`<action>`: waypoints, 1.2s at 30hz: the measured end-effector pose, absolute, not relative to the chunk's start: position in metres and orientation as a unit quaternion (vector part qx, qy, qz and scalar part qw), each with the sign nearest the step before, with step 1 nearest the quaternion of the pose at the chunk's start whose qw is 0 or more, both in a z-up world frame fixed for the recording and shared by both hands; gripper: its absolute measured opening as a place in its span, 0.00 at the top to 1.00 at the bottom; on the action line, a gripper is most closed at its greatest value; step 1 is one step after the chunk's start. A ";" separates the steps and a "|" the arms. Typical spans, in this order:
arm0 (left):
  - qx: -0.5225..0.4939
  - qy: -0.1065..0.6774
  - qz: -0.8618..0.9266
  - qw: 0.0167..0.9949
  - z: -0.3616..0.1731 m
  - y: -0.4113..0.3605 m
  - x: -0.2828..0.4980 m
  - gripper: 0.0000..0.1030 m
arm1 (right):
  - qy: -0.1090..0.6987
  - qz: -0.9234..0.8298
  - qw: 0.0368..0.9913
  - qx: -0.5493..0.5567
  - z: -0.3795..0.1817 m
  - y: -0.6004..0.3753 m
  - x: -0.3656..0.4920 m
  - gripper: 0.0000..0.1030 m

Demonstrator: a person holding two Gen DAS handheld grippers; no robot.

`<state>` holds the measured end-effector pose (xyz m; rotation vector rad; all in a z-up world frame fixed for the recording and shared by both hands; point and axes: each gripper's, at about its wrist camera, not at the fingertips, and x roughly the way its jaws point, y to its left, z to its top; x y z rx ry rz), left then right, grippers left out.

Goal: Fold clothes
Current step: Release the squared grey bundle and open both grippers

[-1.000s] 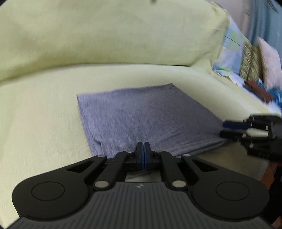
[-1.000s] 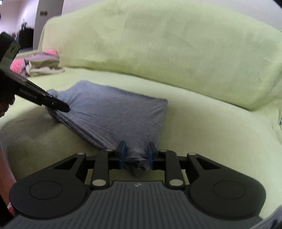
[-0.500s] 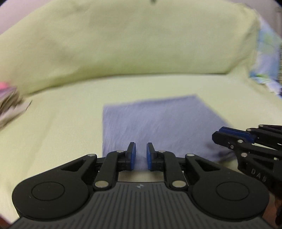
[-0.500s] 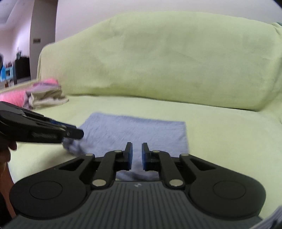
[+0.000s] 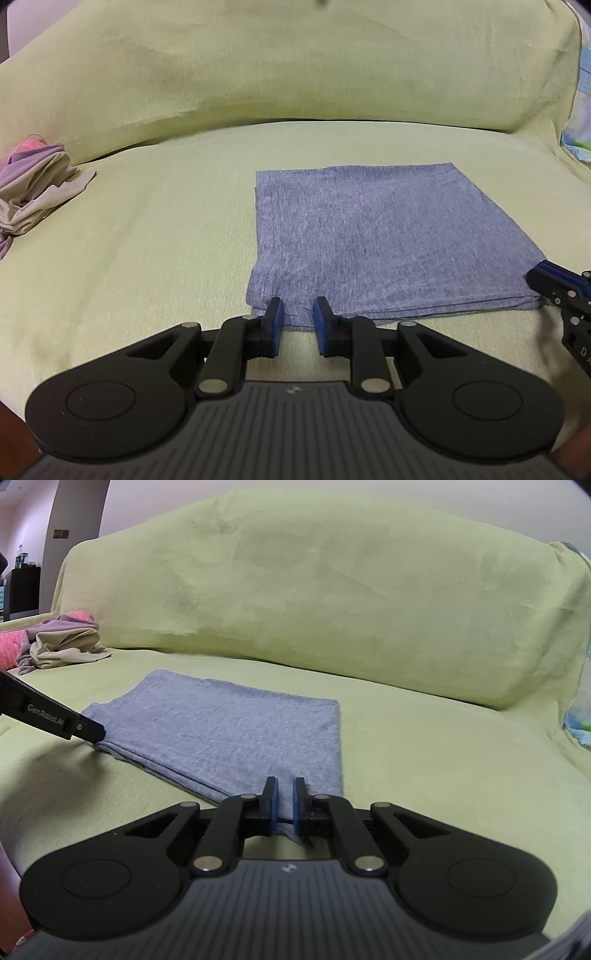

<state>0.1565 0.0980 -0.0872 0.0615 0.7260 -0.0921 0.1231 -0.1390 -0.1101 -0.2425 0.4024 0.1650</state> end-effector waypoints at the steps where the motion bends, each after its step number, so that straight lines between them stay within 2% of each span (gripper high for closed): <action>1: 0.030 0.355 -0.047 0.933 -0.088 0.098 0.157 0.73 | 0.197 0.080 0.969 -0.125 -0.110 -0.139 0.122 0.97; 5: 0.031 0.351 -0.050 0.935 -0.089 0.099 0.156 0.72 | 0.193 0.060 0.969 -0.144 -0.113 -0.142 0.112 0.96; 8: 0.038 0.348 -0.053 0.935 -0.088 0.098 0.153 0.74 | 0.196 0.043 0.971 -0.129 -0.109 -0.149 0.105 0.84; 15: 0.015 0.310 -0.066 0.948 -0.058 0.091 0.139 0.76 | 0.149 0.080 0.980 -0.104 -0.075 -0.131 0.110 0.84; 17: 0.020 0.297 -0.064 0.952 -0.055 0.085 0.139 0.76 | 0.157 0.098 0.976 -0.116 -0.079 -0.117 0.120 0.84; 20: 0.038 0.318 -0.037 0.947 -0.071 0.084 0.149 0.75 | 0.189 0.105 0.968 -0.129 -0.095 -0.109 0.130 0.89; 22: 0.038 0.331 -0.021 0.943 -0.088 0.090 0.152 0.71 | 0.207 0.095 0.965 -0.133 -0.108 -0.111 0.131 0.90; 24: 0.025 0.315 -0.023 0.949 -0.097 0.097 0.145 0.63 | 0.188 0.090 0.968 -0.139 -0.116 -0.118 0.121 0.92; 26: 0.013 0.306 -0.020 0.952 -0.102 0.099 0.142 0.63 | 0.177 0.087 0.969 -0.147 -0.121 -0.121 0.115 0.92; 34: -0.003 0.296 -0.016 0.955 -0.099 0.101 0.137 0.64 | 0.174 0.090 0.967 -0.164 -0.119 -0.119 0.114 0.91; 36: -0.005 0.290 -0.015 0.957 -0.090 0.102 0.129 0.65 | 0.168 0.093 0.972 -0.139 -0.101 -0.121 0.110 0.84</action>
